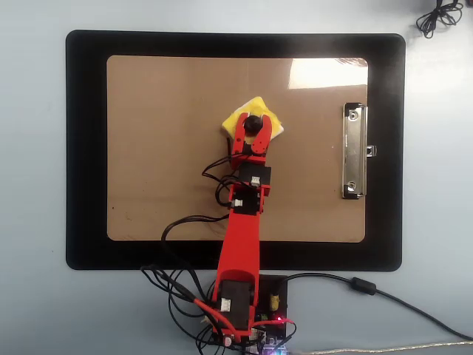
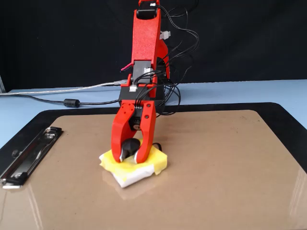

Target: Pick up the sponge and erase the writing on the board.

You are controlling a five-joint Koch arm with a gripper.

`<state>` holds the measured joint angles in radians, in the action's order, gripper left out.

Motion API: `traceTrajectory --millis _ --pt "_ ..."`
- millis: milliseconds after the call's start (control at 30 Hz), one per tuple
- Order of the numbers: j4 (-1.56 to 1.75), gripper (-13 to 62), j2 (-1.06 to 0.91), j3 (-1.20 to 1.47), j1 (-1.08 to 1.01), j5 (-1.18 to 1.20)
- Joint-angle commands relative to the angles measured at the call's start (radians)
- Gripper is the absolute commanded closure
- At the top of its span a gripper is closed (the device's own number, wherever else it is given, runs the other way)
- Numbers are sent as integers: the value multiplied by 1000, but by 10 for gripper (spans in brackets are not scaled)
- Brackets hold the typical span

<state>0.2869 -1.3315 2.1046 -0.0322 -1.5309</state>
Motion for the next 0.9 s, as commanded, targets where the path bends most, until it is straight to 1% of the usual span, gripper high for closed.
traceTrajectory --millis 0,100,167,200,233,267,300,500,567,600,667,800,867 --pt "6 538 -140 141 -15 -11" --pt "3 538 -413 417 -11 -14" --pt "-2 538 -580 545 -5 -11" --pt "-3 538 -637 575 -5 -11" --pt "-3 538 -646 581 -2 -12" --pt "-3 538 -621 581 -2 -12" --pt "11 539 -548 552 -2 -14" --pt "114 538 -26 115 6 -31" --pt "155 538 66 69 25 -37" --pt "167 538 67 74 35 -38" --pt "170 538 -11 175 41 -38" --pt "163 538 -362 518 69 -44" --pt "155 539 -525 649 92 -46"
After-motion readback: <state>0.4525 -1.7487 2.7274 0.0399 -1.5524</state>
